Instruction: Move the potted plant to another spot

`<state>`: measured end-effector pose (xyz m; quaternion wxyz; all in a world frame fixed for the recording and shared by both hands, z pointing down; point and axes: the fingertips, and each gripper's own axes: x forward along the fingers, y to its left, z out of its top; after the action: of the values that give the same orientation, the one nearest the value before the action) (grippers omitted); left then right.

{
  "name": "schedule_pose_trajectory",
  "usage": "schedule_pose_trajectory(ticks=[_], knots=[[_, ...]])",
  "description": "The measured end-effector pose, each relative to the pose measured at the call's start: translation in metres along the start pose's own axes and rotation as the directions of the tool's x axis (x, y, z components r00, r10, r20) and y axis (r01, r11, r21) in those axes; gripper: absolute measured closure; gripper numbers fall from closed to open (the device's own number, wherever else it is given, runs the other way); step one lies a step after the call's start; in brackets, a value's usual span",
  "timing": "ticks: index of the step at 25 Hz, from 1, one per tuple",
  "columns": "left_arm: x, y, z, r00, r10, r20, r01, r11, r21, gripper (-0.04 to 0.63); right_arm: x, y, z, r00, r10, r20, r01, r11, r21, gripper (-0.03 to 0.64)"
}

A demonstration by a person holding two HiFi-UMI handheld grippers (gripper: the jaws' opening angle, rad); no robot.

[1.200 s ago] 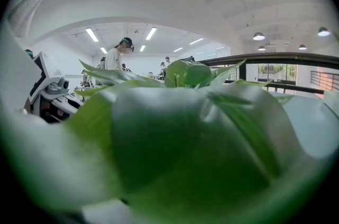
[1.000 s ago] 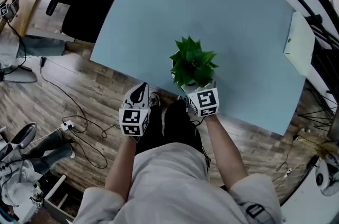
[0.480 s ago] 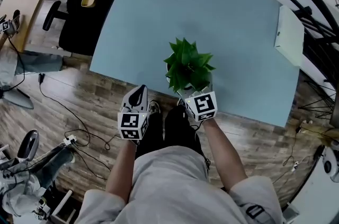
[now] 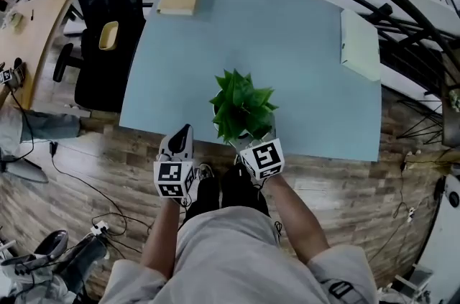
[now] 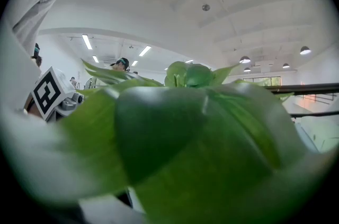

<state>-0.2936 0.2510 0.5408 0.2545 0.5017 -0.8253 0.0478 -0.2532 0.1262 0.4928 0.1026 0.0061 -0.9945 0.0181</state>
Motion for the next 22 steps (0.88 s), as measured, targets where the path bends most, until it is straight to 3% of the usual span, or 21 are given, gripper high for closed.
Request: schedule_pose_trajectory(ticks=[4,12,17,22], knots=[[-0.004,-0.01,0.022,0.999,-0.043,0.034,0.042,0.999,0.021,0.584,-0.015,0.003,0.022,0.999,-0.03,0.033,0.029,0.999,0.028,0.118],[-0.02,-0.033,0.059,0.986,-0.136,0.097,0.128,0.988,0.086,0.584,-0.045,0.011,0.063,0.991,-0.096,0.09,0.098,0.995,-0.019,0.118],[-0.02,-0.079,0.075,0.967,-0.235,0.103,0.222,0.967,0.124,0.584,-0.09,-0.001,0.078,0.979,-0.171,0.111,0.176,0.984,-0.035,0.118],[-0.02,-0.072,0.083,0.95,-0.294,0.109,0.278,0.95,0.14,0.584,-0.093,0.006,0.088,0.962,-0.242,0.123,0.247,0.969,-0.028,0.118]])
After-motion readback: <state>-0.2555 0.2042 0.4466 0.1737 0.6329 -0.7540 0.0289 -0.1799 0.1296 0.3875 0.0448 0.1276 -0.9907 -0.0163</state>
